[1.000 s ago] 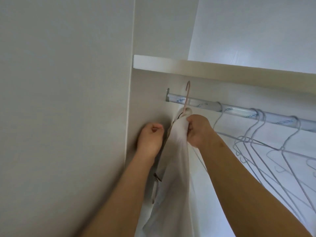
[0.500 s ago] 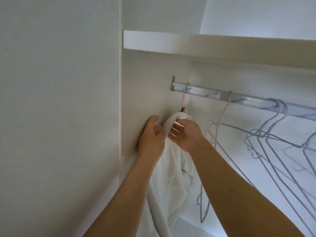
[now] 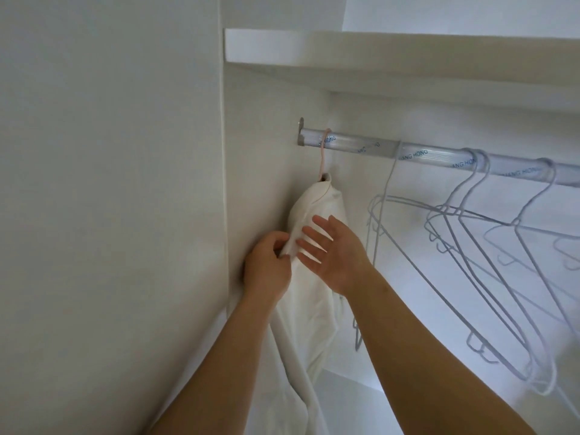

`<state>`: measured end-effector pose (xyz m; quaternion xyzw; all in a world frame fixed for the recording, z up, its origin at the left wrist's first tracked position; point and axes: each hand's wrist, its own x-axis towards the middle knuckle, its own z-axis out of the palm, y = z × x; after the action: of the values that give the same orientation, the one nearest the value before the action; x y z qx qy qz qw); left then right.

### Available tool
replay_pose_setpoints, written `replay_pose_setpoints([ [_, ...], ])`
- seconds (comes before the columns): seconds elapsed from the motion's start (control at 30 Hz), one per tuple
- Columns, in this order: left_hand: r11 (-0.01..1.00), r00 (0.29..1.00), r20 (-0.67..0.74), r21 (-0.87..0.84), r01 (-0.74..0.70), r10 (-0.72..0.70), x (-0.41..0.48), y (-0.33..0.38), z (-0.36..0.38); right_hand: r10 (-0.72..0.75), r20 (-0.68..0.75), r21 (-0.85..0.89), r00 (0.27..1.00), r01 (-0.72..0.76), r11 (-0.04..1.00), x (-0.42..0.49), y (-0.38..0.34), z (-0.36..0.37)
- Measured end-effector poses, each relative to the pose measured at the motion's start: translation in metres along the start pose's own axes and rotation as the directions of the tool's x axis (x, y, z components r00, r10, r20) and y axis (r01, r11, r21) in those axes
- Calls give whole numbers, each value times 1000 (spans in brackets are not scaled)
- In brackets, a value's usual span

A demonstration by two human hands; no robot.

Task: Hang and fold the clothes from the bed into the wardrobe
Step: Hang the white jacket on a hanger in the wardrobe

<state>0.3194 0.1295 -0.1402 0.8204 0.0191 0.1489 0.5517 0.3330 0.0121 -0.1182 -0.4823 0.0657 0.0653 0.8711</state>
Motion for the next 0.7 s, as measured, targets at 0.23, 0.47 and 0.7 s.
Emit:
replay_pose_setpoints([
  [0.23,999,1000,12,-24,27,-27,-27,-8,-6,1,-58,17,998,0,1000,-45,24,-15],
  [0.47,991,991,89,-79,108,-101,-80,-10,-24,16,-130,25,991,-13,1000,-98,50,-26],
  [0.7,968,966,179,-129,213,-189,-185,-14,-24,86,-233,51,969,-76,996,-197,90,-70],
])
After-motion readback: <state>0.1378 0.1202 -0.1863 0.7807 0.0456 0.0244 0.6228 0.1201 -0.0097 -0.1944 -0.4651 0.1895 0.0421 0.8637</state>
